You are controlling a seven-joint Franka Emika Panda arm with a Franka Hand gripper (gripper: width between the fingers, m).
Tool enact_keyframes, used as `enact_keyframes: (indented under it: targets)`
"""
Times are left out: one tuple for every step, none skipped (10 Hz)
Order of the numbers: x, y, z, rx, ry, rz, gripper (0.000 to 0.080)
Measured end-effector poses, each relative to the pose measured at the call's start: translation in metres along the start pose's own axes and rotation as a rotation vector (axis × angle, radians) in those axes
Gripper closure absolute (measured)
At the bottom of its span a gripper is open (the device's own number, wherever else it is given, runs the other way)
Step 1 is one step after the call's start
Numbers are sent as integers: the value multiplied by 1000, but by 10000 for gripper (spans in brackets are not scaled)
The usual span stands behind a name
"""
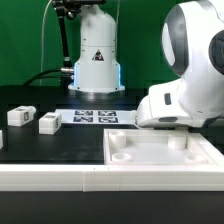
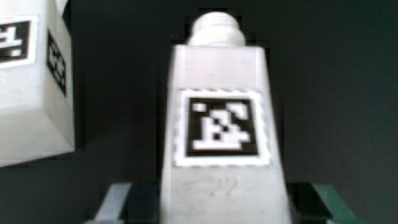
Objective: Assemble one leg
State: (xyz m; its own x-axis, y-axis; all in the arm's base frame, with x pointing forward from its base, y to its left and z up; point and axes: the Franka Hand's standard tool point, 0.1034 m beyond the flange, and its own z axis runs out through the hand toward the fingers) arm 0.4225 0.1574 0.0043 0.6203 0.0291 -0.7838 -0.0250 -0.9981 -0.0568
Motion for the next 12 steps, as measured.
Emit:
enact_keyframes:
  targets:
    - [0,0,0,0,0,0,508]
    - [0,0,0,0,0,0,508]
    - [0,0,0,0,0,0,508]
    - [0,0,0,0,0,0,508]
    - [0,0,0,0,0,0,508]
    - [-1,0,-2,2,-1,-5,508]
    - [-10,2,-14,5,-13,-22,508]
    - [-23,2,-29,4,-14,-25,508]
    - [-35,2,-43,2,-18,-25,507]
    - [-45,2,-56,-2,-29,-29,507]
    - [-48,1,-63,-6,-34,-30,507]
    - [-46,-2,-60,-9,-25,-32,507]
